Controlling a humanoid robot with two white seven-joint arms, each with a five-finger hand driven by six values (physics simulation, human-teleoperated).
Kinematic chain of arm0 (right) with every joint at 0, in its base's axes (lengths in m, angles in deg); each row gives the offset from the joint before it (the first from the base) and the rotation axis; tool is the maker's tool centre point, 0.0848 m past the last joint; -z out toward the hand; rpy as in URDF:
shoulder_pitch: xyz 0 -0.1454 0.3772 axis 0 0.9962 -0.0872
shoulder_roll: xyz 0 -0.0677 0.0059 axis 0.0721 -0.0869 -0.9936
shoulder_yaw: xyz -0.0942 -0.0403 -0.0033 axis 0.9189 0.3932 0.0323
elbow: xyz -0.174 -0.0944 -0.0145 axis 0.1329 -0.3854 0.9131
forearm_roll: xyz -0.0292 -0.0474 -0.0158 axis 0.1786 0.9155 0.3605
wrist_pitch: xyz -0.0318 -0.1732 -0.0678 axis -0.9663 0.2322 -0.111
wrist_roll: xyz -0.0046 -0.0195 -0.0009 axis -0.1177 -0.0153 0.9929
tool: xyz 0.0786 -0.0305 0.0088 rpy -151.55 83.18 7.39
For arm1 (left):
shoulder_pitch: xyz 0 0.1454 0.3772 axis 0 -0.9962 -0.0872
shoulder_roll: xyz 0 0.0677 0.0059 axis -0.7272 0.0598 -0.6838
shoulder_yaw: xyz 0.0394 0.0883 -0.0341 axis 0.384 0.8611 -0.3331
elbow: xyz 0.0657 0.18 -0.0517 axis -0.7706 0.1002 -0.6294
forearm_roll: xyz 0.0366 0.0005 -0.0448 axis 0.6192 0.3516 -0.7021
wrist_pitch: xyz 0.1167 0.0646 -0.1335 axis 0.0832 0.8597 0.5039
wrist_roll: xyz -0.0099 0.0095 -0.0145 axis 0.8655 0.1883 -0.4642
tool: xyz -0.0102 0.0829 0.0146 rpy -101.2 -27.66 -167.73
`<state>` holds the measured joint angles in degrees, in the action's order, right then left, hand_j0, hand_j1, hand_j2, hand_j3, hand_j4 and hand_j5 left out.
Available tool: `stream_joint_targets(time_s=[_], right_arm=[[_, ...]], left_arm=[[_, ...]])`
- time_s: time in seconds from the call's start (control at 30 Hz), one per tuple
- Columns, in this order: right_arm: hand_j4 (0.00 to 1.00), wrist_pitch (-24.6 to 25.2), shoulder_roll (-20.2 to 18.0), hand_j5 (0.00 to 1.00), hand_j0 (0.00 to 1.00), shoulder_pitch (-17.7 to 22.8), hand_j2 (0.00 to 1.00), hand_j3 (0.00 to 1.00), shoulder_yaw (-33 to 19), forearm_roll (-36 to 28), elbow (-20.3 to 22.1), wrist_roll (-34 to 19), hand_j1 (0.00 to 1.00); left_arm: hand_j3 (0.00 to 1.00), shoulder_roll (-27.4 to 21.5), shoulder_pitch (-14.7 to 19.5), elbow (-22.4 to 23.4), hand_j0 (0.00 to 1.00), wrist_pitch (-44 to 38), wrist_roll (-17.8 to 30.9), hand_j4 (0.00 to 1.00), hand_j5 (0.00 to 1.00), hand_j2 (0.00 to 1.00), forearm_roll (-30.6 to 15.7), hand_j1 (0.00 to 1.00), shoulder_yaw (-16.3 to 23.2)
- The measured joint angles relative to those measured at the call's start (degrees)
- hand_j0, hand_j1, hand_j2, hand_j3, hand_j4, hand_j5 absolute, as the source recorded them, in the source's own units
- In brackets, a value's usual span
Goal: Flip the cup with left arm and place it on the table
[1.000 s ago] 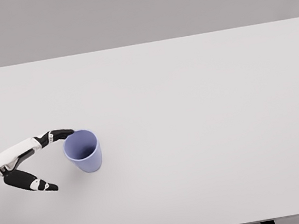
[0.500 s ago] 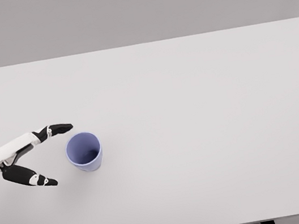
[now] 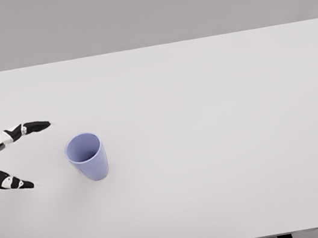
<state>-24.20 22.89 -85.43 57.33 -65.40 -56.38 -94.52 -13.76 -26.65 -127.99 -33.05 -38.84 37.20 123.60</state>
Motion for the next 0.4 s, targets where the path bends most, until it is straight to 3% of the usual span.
stream_joint_targets(time_s=[0.4], right_arm=[[1.00,0.00,0.00,1.00,1.00,0.00,1.00,1.00,0.00,0.00,0.00,0.00,1.00]], left_arm=[[1.00,-0.20,0.00,0.66,1.00,0.01,-0.01,1.00,1.00,1.00,-0.11,1.00,-0.26]])
